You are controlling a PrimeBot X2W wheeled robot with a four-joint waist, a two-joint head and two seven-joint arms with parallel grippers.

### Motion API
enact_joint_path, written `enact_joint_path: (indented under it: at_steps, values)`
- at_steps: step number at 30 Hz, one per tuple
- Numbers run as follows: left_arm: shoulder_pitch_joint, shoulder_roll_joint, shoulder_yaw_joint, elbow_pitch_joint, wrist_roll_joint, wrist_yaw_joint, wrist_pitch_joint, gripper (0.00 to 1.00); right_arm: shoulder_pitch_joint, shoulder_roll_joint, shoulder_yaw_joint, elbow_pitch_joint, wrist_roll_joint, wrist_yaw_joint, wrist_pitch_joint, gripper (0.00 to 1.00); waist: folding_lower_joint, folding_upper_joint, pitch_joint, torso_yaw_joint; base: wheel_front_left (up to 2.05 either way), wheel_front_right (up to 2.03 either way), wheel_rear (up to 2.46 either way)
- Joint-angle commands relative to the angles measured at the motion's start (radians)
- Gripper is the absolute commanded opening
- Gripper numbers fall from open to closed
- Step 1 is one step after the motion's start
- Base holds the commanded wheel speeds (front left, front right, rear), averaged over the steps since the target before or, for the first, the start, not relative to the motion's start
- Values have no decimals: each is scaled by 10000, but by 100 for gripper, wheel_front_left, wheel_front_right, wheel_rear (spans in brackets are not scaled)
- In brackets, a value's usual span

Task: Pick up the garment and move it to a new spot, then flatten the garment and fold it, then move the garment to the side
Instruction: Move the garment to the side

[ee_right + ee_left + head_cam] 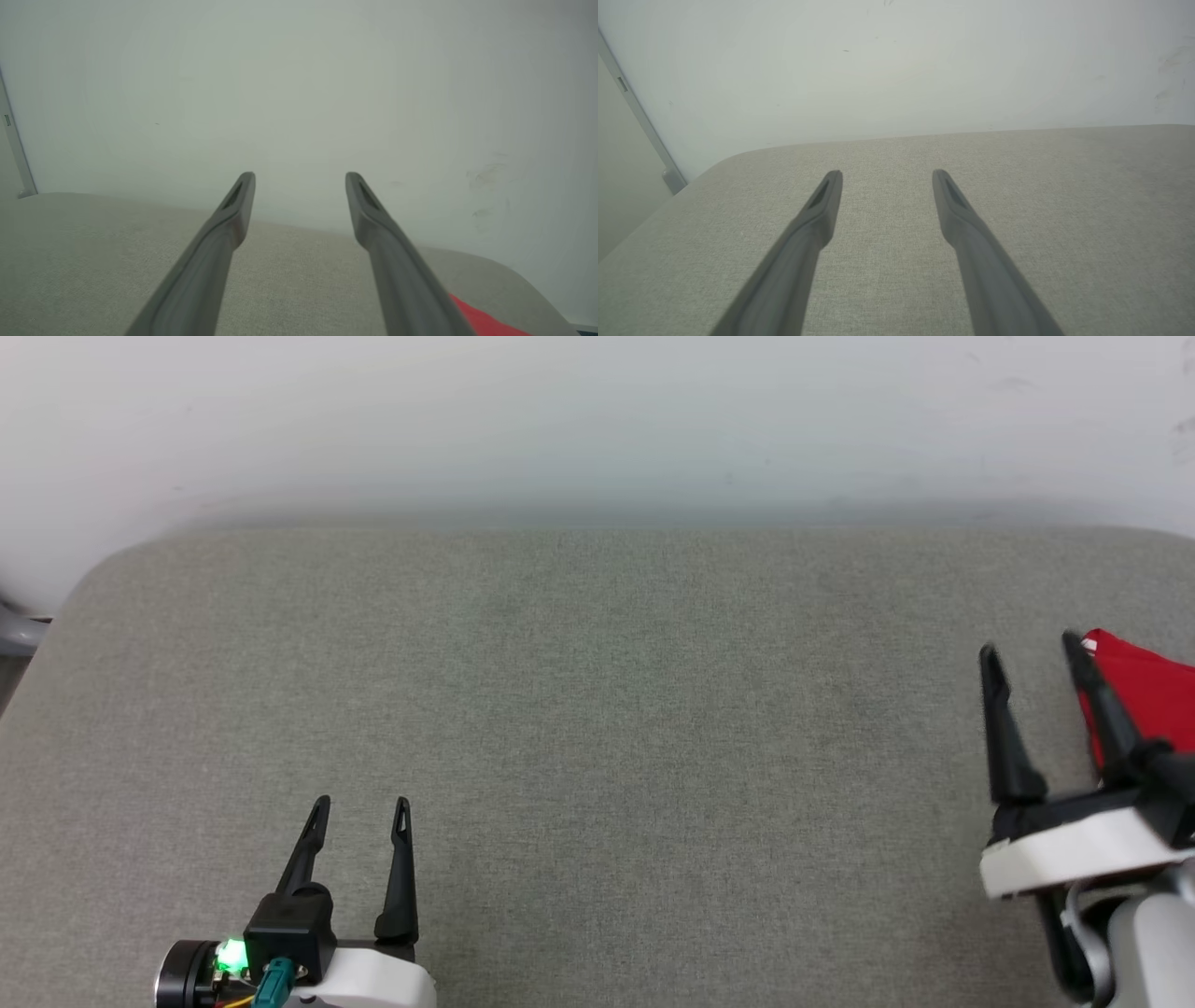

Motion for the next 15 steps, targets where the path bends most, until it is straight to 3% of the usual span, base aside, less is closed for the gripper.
enact_joint_path:
  at_steps: [1,15]
  values:
    - [81,-30,27,31,-52,-16,-22,100,319,180,7,95,52,-12,-77,100,1,-1,-88,14,0,0,0]
    - [423,-94,250,-8,-255,-249,-22,100,2216,982,-140,17,4,-11,-222,100,1,-1,-542,61,0,0,0]
